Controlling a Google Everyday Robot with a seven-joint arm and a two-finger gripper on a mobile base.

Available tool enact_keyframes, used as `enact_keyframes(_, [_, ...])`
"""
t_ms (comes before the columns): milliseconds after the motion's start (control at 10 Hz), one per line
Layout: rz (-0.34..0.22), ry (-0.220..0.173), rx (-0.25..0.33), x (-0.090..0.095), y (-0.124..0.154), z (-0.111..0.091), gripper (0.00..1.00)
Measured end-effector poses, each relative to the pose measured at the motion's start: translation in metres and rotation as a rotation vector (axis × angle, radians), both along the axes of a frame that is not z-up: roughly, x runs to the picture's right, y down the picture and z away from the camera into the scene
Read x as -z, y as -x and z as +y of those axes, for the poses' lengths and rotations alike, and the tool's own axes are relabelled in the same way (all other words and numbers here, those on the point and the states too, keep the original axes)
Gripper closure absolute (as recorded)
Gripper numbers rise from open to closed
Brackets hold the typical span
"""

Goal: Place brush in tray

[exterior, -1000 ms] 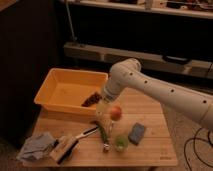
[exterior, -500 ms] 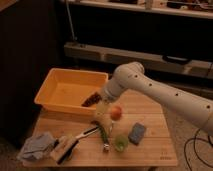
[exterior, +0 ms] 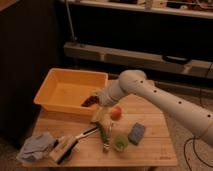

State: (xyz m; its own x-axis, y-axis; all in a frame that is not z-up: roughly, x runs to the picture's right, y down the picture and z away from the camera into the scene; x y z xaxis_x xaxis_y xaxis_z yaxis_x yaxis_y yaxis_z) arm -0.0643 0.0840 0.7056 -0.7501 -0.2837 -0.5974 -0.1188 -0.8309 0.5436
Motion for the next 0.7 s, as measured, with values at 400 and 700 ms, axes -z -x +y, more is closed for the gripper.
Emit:
enact_keyframes(400, [0.016, 0.057, 0.288, 0.004, 0.024, 0.067, 0.2])
enact_keyframes(700, [0.056, 0.087, 0.353, -0.014, 0.028, 0.116, 0.2])
